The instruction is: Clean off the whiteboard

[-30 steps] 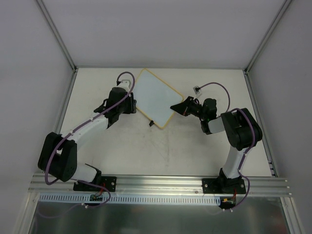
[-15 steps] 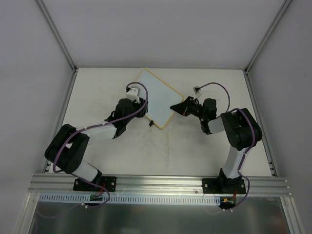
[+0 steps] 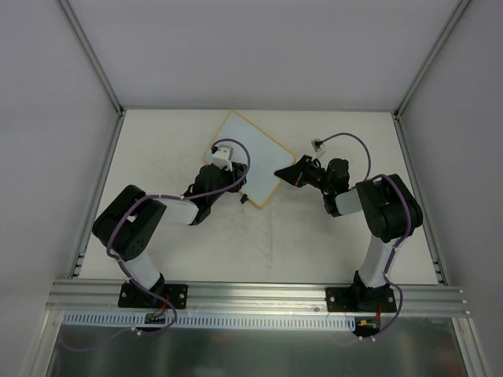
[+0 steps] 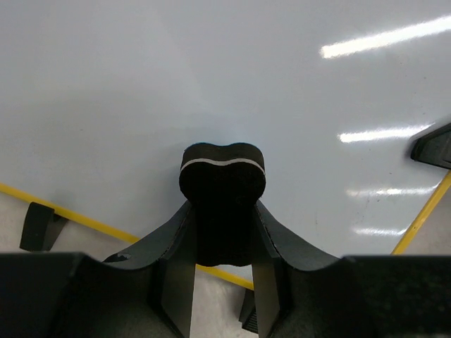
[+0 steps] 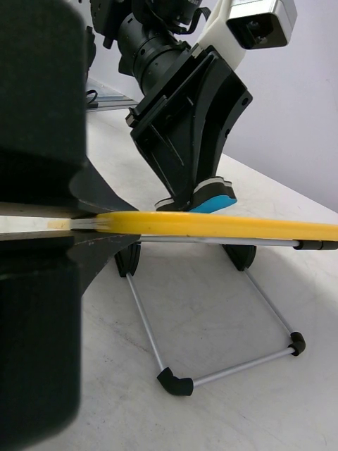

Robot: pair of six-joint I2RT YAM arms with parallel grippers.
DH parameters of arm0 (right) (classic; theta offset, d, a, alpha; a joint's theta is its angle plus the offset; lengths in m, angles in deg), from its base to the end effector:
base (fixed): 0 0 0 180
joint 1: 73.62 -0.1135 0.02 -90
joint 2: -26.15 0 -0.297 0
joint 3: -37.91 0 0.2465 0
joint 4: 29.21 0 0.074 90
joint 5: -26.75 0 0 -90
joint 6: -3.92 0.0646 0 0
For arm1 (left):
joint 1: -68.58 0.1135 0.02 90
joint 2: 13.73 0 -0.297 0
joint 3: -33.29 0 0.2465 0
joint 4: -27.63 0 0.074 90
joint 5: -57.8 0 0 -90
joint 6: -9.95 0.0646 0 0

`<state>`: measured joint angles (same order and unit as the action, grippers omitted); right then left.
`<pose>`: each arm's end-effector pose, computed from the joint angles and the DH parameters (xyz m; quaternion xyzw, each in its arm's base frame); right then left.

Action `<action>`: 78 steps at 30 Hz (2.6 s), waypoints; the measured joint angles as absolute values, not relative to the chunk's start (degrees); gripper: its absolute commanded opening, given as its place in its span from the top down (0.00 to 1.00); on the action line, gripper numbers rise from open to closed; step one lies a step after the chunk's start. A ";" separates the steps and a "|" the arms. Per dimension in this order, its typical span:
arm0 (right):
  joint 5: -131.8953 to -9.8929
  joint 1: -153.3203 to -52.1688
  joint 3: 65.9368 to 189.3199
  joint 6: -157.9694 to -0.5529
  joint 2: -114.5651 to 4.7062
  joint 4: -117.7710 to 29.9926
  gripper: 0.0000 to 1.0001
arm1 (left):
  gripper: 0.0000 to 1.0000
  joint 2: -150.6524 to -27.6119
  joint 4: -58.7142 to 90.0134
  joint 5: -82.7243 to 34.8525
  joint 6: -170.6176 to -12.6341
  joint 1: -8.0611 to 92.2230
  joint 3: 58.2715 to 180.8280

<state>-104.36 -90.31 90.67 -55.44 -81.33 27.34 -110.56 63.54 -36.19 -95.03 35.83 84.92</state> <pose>0.3462 0.1482 0.1995 -0.1712 0.6772 0.4937 0.5180 0.3099 -0.1940 0.2111 0.0954 0.7559 -0.2376 0.6025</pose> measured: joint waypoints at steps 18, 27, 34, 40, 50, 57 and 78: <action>-104.25 -90.31 90.67 -55.51 -81.33 27.34 1.00 | 1.00 -112.77 70.76 -40.51 -95.62 29.51 81.88; -104.22 -90.28 90.65 -55.62 -81.33 27.36 1.00 | 1.00 -112.77 70.12 -41.67 -96.43 30.12 81.07; -104.20 -90.31 90.67 -55.62 -81.33 27.36 1.00 | 1.00 -112.75 70.23 -40.69 -97.00 32.48 80.85; -104.20 -90.31 90.67 -55.60 -81.33 27.36 1.00 | 1.00 -112.71 70.19 -40.16 -96.91 33.45 80.88; -104.25 -90.20 90.67 -55.60 -81.33 27.36 1.00 | 1.00 -112.86 69.58 -39.64 -96.95 31.63 81.51; -104.29 -90.09 90.67 -55.62 -81.33 27.38 1.00 | 1.00 -112.99 68.13 -37.87 -97.02 30.74 82.62; -104.42 -90.09 90.67 -55.20 -81.33 27.32 1.00 | 1.00 -90.13 40.31 -41.85 -96.47 40.02 91.91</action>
